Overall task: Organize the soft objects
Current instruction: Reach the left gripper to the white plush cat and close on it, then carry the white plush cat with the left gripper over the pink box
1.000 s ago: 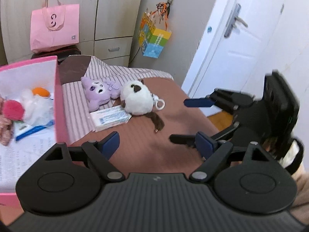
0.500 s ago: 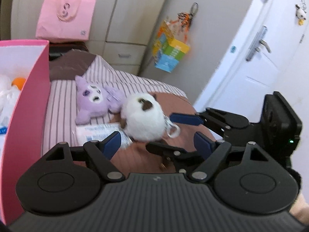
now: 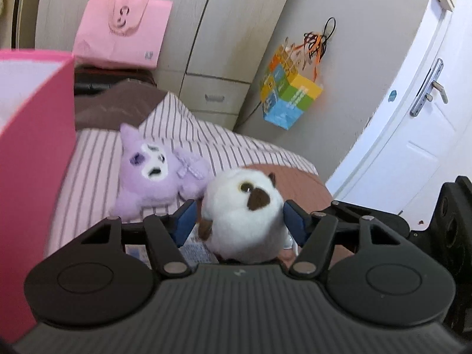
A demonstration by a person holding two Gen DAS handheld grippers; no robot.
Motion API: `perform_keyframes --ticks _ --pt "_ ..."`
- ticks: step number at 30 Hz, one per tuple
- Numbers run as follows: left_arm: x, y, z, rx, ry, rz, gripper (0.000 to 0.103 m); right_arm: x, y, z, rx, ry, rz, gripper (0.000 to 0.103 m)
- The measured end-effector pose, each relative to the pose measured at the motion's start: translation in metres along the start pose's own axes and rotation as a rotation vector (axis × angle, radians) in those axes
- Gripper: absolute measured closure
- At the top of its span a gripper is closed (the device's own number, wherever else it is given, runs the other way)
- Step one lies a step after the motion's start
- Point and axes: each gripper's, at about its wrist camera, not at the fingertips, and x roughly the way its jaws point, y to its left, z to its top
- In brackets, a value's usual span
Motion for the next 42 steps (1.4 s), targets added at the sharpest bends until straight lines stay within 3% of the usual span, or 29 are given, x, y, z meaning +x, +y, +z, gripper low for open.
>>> perform_keyframes --ticks 5,10,33,42 --pt "0.001 -0.002 -0.006 0.009 0.001 -0.009 0.047 0.008 0.005 -0.004 -0.013 0.034 -0.047 0.049" --pt "-0.005 -0.01 -0.007 0.05 -0.004 0.006 0.05 0.004 0.009 -0.003 0.012 0.026 -0.063 0.054" --pt "-0.079 -0.05 -0.046 0.184 -0.03 0.037 0.049 -0.055 0.06 -0.015 0.108 0.02 -0.108 0.053" --pt "-0.124 -0.055 -0.071 0.243 0.027 0.027 0.049 -0.08 0.092 -0.019 0.136 0.084 -0.071 0.053"
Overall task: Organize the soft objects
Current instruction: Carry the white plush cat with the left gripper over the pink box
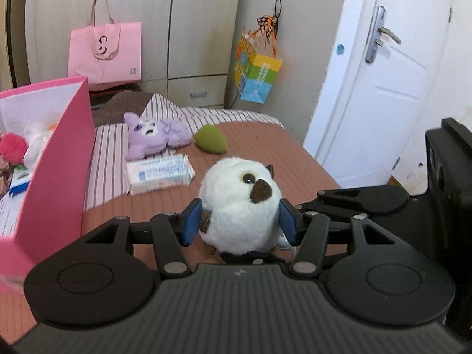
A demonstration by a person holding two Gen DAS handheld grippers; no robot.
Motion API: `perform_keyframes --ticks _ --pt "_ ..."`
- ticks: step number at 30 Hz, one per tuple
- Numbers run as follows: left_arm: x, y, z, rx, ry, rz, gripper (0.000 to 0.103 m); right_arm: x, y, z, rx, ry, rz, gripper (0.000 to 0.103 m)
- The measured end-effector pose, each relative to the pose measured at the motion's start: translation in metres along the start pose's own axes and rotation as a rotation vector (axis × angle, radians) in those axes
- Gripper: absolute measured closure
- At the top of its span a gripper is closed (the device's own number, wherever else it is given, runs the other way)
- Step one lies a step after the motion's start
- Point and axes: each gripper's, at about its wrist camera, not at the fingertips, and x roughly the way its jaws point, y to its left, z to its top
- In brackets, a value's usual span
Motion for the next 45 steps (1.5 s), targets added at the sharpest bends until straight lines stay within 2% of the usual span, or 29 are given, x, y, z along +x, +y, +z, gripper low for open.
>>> perform_keyframes --ticks 6,12,16,24,29,34,41,45 --pt "-0.04 0.002 -0.016 0.016 -0.001 -0.015 0.05 -0.019 0.028 -0.006 -0.012 0.014 0.039 0.054" --pt "-0.087 0.013 -0.024 -0.021 0.017 -0.04 0.05 -0.042 0.052 -0.002 -0.051 0.039 0.128 0.053" --pt "-0.124 0.025 -0.02 -0.078 -0.002 -0.05 0.052 -0.061 0.072 0.011 -0.093 0.035 0.189 0.053" --pt "-0.183 0.041 -0.005 -0.071 0.003 0.01 0.052 -0.079 0.109 0.053 -0.134 0.063 0.312 0.053" --pt "-0.193 0.068 0.008 -0.119 -0.02 0.039 0.052 -0.071 0.126 0.076 -0.144 0.055 0.342 0.053" --pt "-0.189 0.098 0.022 -0.127 -0.066 0.058 0.052 -0.05 0.134 0.097 -0.074 0.025 0.361 0.053" --pt "-0.175 0.135 0.045 -0.122 -0.175 0.088 0.052 -0.016 0.133 0.134 -0.03 -0.036 0.361 0.051" --pt "-0.163 0.163 0.055 -0.179 -0.21 0.095 0.05 0.009 0.13 0.156 0.003 -0.024 0.391 0.051"
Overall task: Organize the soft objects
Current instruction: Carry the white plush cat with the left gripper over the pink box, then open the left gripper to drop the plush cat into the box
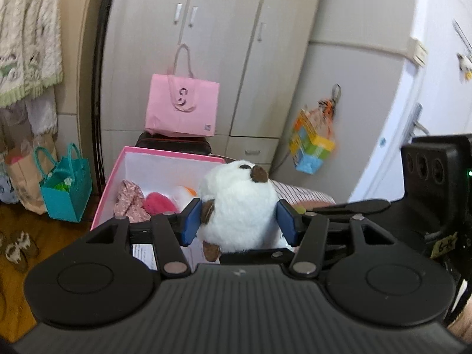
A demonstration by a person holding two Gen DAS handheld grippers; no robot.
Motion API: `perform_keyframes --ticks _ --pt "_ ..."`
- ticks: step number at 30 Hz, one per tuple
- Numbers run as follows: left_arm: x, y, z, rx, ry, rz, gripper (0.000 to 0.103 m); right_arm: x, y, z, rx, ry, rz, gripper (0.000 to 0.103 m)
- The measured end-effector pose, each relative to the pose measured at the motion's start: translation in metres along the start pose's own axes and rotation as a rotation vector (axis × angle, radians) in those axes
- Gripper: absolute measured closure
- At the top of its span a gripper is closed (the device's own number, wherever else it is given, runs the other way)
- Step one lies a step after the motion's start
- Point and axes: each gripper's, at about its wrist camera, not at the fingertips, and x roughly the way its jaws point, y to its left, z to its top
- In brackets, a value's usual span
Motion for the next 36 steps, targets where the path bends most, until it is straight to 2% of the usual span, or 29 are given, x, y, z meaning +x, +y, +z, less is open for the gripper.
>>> perform_keyframes --ticks 4,8,15,19,21,24,29,36 --pt "0.019 0.031 0.005 -0.092 -0.012 -0.002 0.05 0.022 -0.011 0.018 -0.003 0.02 0.003 0.051" --pt "0.042 0.052 0.006 -0.137 0.014 0.019 0.05 0.051 -0.02 0.028 -0.022 0.072 0.005 0.051" --pt "0.081 0.078 -0.005 -0.186 0.119 0.043 0.05 0.097 -0.044 0.026 -0.023 0.178 0.014 0.051" --pt "0.097 0.087 -0.011 -0.204 0.174 0.053 0.05 0.114 -0.042 0.021 -0.104 0.214 -0.045 0.05" --pt "0.102 0.086 -0.014 -0.183 0.188 0.071 0.05 0.12 -0.043 0.02 -0.128 0.221 -0.072 0.05" --pt "0.103 0.076 -0.017 -0.091 0.189 0.127 0.05 0.126 -0.041 0.018 -0.182 0.235 -0.12 0.048" --pt "0.082 0.066 -0.014 -0.022 0.144 0.17 0.047 0.108 -0.04 0.015 -0.222 0.183 -0.186 0.032" --pt "0.037 0.041 -0.008 0.071 0.084 0.19 0.044 0.052 -0.042 0.008 -0.168 0.112 -0.147 0.032"
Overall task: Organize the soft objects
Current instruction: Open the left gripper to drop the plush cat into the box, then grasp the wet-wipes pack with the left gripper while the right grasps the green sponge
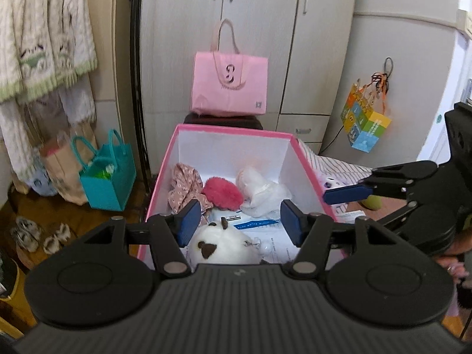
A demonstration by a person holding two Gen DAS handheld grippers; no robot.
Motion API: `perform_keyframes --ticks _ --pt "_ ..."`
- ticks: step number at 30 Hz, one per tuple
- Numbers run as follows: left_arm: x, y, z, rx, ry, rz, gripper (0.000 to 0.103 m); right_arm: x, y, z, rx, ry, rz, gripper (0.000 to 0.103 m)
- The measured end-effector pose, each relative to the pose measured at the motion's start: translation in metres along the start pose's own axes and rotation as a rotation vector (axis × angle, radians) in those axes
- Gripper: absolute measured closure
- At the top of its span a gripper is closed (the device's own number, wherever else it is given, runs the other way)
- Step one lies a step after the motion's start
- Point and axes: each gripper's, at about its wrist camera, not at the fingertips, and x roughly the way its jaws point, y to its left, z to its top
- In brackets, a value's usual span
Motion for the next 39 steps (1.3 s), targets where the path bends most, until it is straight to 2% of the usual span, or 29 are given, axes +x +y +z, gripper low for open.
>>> perform_keyframes --ticks 9,16,23,32,36,39 --pt "-0.057 -0.038 -0.001 0.101 -0.027 -0.05 0.041 -0.074 0.0 -0.023 0.033 -0.049 0.036 0.032" --pt "-0.077 -0.074 -0.01 0.151 -0.024 -0.105 0.04 -0.125 -0.013 -0.052 0.064 -0.084 0.001 0.032" --pt "-0.065 -0.122 -0.024 0.241 -0.012 -0.161 0.04 -0.161 -0.033 -0.087 0.099 -0.122 -0.062 0.031" --pt "-0.03 -0.172 -0.032 0.254 0.003 -0.216 0.04 -0.177 -0.075 -0.118 0.178 -0.139 -0.116 0.031" --pt "-0.018 -0.189 -0.028 0.27 -0.046 -0.178 0.039 -0.18 -0.085 -0.127 0.144 -0.162 -0.158 0.031" --pt "-0.005 -0.199 -0.027 0.26 -0.05 -0.177 0.034 -0.179 -0.094 -0.132 0.146 -0.177 -0.155 0.031"
